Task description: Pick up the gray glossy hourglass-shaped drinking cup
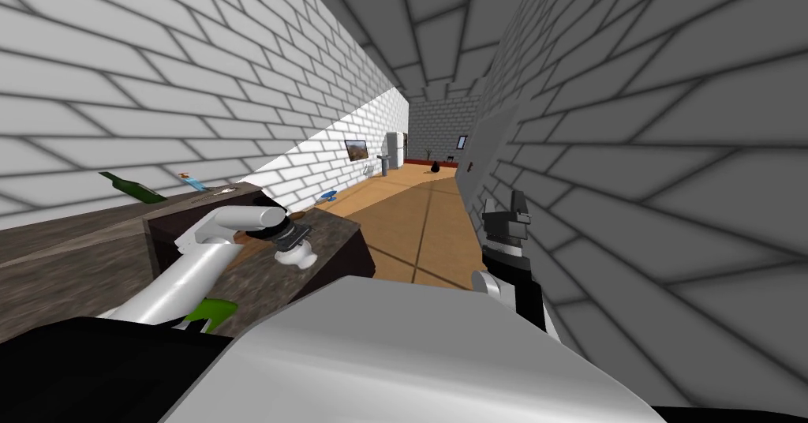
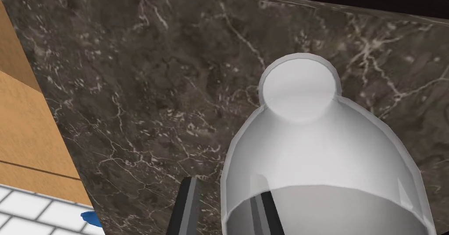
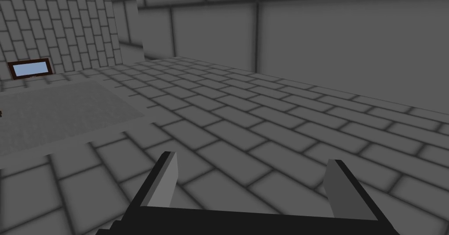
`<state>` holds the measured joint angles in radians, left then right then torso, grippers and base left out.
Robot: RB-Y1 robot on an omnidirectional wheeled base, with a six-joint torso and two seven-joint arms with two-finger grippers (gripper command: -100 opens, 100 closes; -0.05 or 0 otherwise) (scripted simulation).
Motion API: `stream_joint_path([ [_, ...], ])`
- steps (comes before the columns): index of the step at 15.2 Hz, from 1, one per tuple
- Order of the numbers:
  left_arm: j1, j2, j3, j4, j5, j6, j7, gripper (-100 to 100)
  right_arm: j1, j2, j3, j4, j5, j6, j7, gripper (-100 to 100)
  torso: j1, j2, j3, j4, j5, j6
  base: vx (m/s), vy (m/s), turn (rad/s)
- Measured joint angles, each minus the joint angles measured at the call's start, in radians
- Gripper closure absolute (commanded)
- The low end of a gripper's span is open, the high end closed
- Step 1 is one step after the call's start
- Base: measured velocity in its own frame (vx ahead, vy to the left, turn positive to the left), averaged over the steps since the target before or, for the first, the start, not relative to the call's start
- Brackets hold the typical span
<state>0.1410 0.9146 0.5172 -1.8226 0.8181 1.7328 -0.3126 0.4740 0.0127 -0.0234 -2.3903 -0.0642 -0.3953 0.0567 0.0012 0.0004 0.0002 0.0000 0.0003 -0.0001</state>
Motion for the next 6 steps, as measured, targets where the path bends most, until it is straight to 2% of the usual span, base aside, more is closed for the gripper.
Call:
stream_joint_path([
  [3, 0.000, -0.001, 0.000, 0.000, 0.001, 0.000, 0.000, 100, 0.000, 0.000, 0.000, 0.000, 0.000, 0.000, 0.000, 0, 0.000, -0.001, -0.001, 0.000, 0.000, 0.000, 0.004, -0.002, 0.015],
  [6, 0.000, 0.013, 0.019, -0.024, 0.020, 0.033, 0.005, 100, 0.000, 0.000, 0.000, 0.000, 0.000, 0.000, 0.000, 0, -0.002, -0.002, -0.001, 0.000, -0.002, 0.000, 0.025, -0.010, 0.049],
])
